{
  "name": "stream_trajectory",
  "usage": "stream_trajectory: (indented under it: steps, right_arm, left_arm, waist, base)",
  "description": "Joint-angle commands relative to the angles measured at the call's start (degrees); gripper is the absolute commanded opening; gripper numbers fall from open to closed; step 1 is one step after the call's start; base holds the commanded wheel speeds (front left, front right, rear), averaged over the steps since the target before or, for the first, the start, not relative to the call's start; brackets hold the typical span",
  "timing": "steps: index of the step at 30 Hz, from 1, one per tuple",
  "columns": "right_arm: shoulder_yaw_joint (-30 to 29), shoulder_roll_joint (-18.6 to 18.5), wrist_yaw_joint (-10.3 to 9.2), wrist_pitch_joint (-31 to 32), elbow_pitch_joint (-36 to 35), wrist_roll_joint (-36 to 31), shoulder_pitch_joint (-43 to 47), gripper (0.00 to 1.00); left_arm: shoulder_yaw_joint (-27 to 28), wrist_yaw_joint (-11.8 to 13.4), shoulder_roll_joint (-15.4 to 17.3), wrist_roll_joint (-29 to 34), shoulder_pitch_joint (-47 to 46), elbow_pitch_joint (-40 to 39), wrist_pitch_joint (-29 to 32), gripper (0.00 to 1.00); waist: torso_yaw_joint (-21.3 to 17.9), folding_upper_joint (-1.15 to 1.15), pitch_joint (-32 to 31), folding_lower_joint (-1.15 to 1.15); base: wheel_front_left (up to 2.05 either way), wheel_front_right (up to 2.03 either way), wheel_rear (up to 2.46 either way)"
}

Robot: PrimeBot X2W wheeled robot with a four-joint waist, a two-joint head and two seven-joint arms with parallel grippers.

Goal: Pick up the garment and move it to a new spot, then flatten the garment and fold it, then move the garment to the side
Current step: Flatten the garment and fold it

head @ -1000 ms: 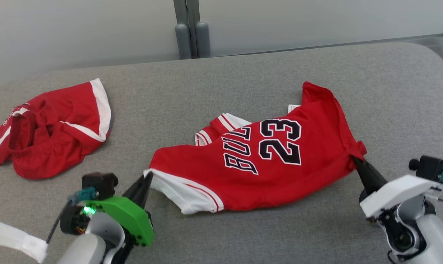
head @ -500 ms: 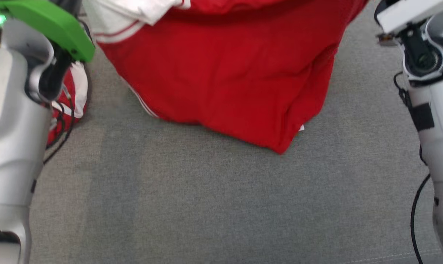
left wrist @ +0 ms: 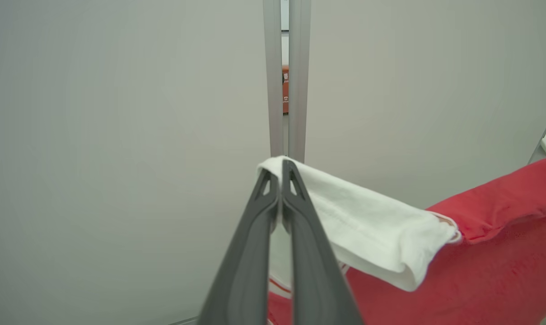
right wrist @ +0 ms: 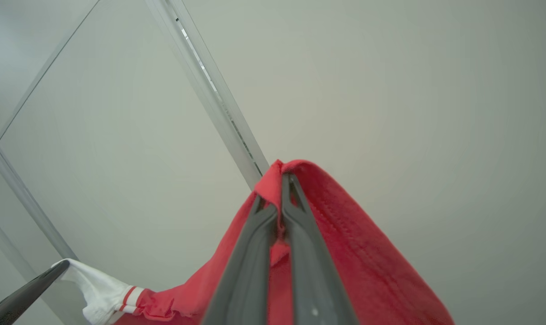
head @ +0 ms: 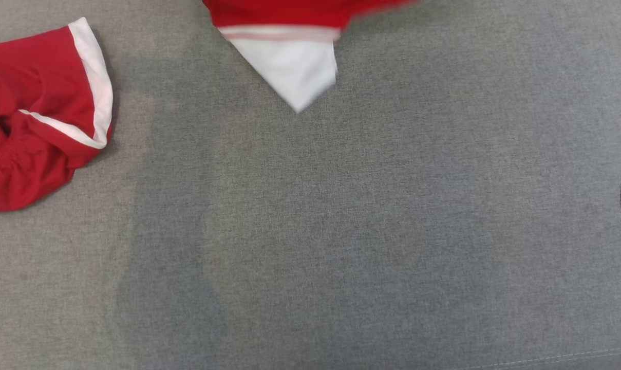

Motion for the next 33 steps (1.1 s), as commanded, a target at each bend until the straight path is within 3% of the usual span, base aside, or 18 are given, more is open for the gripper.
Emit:
stream_trajectory:
  steps: [1, 9, 14, 24, 33]
  right_arm:
    - [0.61, -0.26, 0.02, -0.77, 1.06, 0.4, -1.93, 0.0]
    - [7.01, -0.82, 0.02, -0.54, 5.6, 0.77, -7.75, 0.0]
    - [10.52, -1.77, 0.02, -0.3, 6.35, 3.08, -5.12, 0.0]
    - [18.48, -4.81, 0.01, 1.01, 4.61, 10.41, 13.12, 0.0]
    - [26.58, -10.39, 0.01, 5.86, -3.22, 17.63, 32.51, 0.0]
  left_arm:
    - [-0.47, -0.1, -0.17, -0.87, -1.53, 1.09, -0.31, 0.0]
    - [-4.63, -0.12, -1.47, -4.52, -4.21, 5.34, -1.04, 0.0]
    - [-7.17, -0.13, -0.54, -7.15, -2.26, 6.22, -0.79, 0.0]
    - [-12.77, -0.06, 4.18, -18.16, 13.47, 0.91, 3.73, 0.0]
    - [-18.89, -0.06, 11.98, -28.75, 32.4, -11.54, 13.95, 0.0]
  waist:
    - [-0.08, 0.0, -0.45, -0.01]
    - [0.14, 0.0, -0.99, -0.01]
    - [0.05, 0.0, -0.36, -0.01]
    - [0.05, 0.0, -3.82, -0.01]
    - [0.42, 0.0, -12.51, -0.01]
  base:
    - [0.0, 0.0, 0.0]
    - [0.0, 0.0, 0.0]
    - [0.0, 0.0, 0.0]
    - [0.0, 0.0, 0.0]
    - [0.0, 0.0, 0.0]
